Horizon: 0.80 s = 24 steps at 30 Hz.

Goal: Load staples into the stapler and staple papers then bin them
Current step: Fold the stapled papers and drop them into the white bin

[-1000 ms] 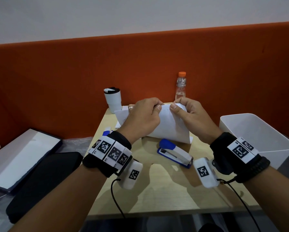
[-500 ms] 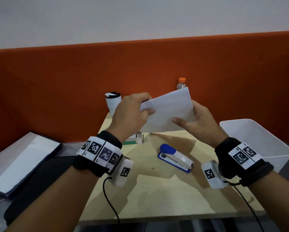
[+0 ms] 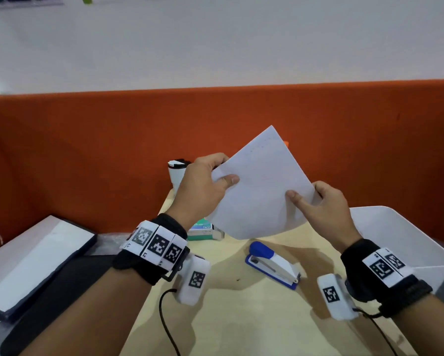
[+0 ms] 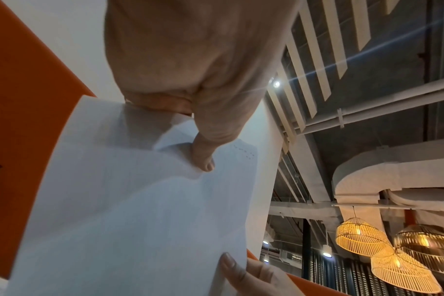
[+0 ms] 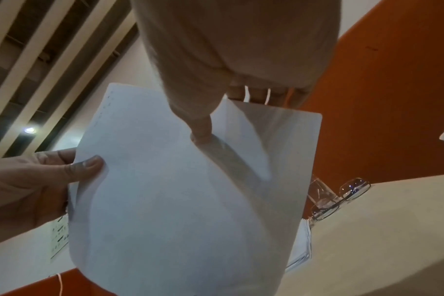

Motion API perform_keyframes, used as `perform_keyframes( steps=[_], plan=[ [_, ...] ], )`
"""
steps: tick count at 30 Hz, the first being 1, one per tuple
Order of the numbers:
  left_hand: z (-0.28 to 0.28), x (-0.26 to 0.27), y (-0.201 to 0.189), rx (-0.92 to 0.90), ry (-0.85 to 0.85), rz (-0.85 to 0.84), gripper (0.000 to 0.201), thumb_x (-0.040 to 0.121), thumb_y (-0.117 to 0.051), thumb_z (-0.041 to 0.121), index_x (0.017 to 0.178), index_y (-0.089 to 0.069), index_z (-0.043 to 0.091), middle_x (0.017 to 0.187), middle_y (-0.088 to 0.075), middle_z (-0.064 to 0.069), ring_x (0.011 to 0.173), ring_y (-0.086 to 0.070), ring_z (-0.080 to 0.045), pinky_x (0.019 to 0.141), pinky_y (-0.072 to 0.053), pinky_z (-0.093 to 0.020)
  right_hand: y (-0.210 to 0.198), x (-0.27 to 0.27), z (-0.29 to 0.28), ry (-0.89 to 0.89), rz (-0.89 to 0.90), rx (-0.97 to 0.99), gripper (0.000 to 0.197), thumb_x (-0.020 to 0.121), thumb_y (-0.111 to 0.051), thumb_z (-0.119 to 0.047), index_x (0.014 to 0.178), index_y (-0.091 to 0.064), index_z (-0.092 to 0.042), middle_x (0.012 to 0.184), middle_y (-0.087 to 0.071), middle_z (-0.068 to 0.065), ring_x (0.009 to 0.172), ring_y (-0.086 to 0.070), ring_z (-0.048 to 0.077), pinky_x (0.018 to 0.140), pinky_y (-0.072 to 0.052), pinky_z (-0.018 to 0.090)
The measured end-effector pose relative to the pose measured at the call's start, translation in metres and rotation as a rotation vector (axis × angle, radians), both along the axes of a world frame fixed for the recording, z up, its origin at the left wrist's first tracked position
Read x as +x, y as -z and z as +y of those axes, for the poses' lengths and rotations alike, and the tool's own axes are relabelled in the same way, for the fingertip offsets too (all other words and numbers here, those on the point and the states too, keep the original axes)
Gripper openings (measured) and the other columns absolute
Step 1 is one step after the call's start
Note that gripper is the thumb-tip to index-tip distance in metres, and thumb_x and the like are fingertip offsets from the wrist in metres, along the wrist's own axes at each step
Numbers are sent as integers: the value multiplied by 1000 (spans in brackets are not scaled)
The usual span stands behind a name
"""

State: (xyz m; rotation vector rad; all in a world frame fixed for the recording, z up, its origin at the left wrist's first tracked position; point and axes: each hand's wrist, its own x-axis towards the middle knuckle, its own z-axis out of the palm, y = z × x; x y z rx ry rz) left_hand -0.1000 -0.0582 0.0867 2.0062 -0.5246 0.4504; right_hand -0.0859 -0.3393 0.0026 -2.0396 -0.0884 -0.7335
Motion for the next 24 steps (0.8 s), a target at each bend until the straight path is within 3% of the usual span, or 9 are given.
perform_keyframes(
  steps=[4, 8, 13, 19, 24],
  plan=[
    [0, 0, -1, -6, -23, 14, 9, 96, -72, 18, 104, -73, 24, 103, -77, 10, 96, -73, -13, 84, -62, -46, -3, -7, 3, -7, -6, -3, 38, 88, -78, -55, 91, -67, -18, 91, -75, -6, 83, -71, 21, 70, -62, 53],
    [-1, -2, -4, 18, -28, 5, 7, 96, -72, 20, 100, -72, 26, 100, -76, 11, 93, -71, -13, 82, -62, -46, -6, -12, 5, -32, -28, -20, 32, 91, -76, -50, 97, -65, -21, 98, -75, -9, 88, -73, 15, 61, -59, 23],
    [-6, -6, -5, 49, -18, -2, 6, 96, -73, 22, 99, -71, 26, 100, -75, 10, 94, -71, -16, 82, -62, -48, -10, -15, 12, -57, -80, -47, 33, 94, -73, -51, 105, -62, -23, 105, -72, -8, 95, -72, 15, 70, -66, 34],
    [-11, -8, -9, 76, -11, -20, 6, 97, -72, 24, 103, -71, 25, 103, -74, 12, 95, -69, -11, 79, -63, -35, -19, -19, 10, -53, -148, 25, 33, 93, -73, -47, 102, -65, -16, 101, -73, -5, 91, -69, 14, 63, -60, 22],
    [-11, -7, -11, 46, -16, -50, 6, 96, -73, 21, 99, -71, 26, 98, -75, 12, 89, -71, -8, 69, -58, -27, -16, -17, 1, -54, -161, 41, 27, 94, -73, -45, 98, -64, -20, 99, -74, -9, 88, -72, 9, 68, -66, 33]
  ],
)
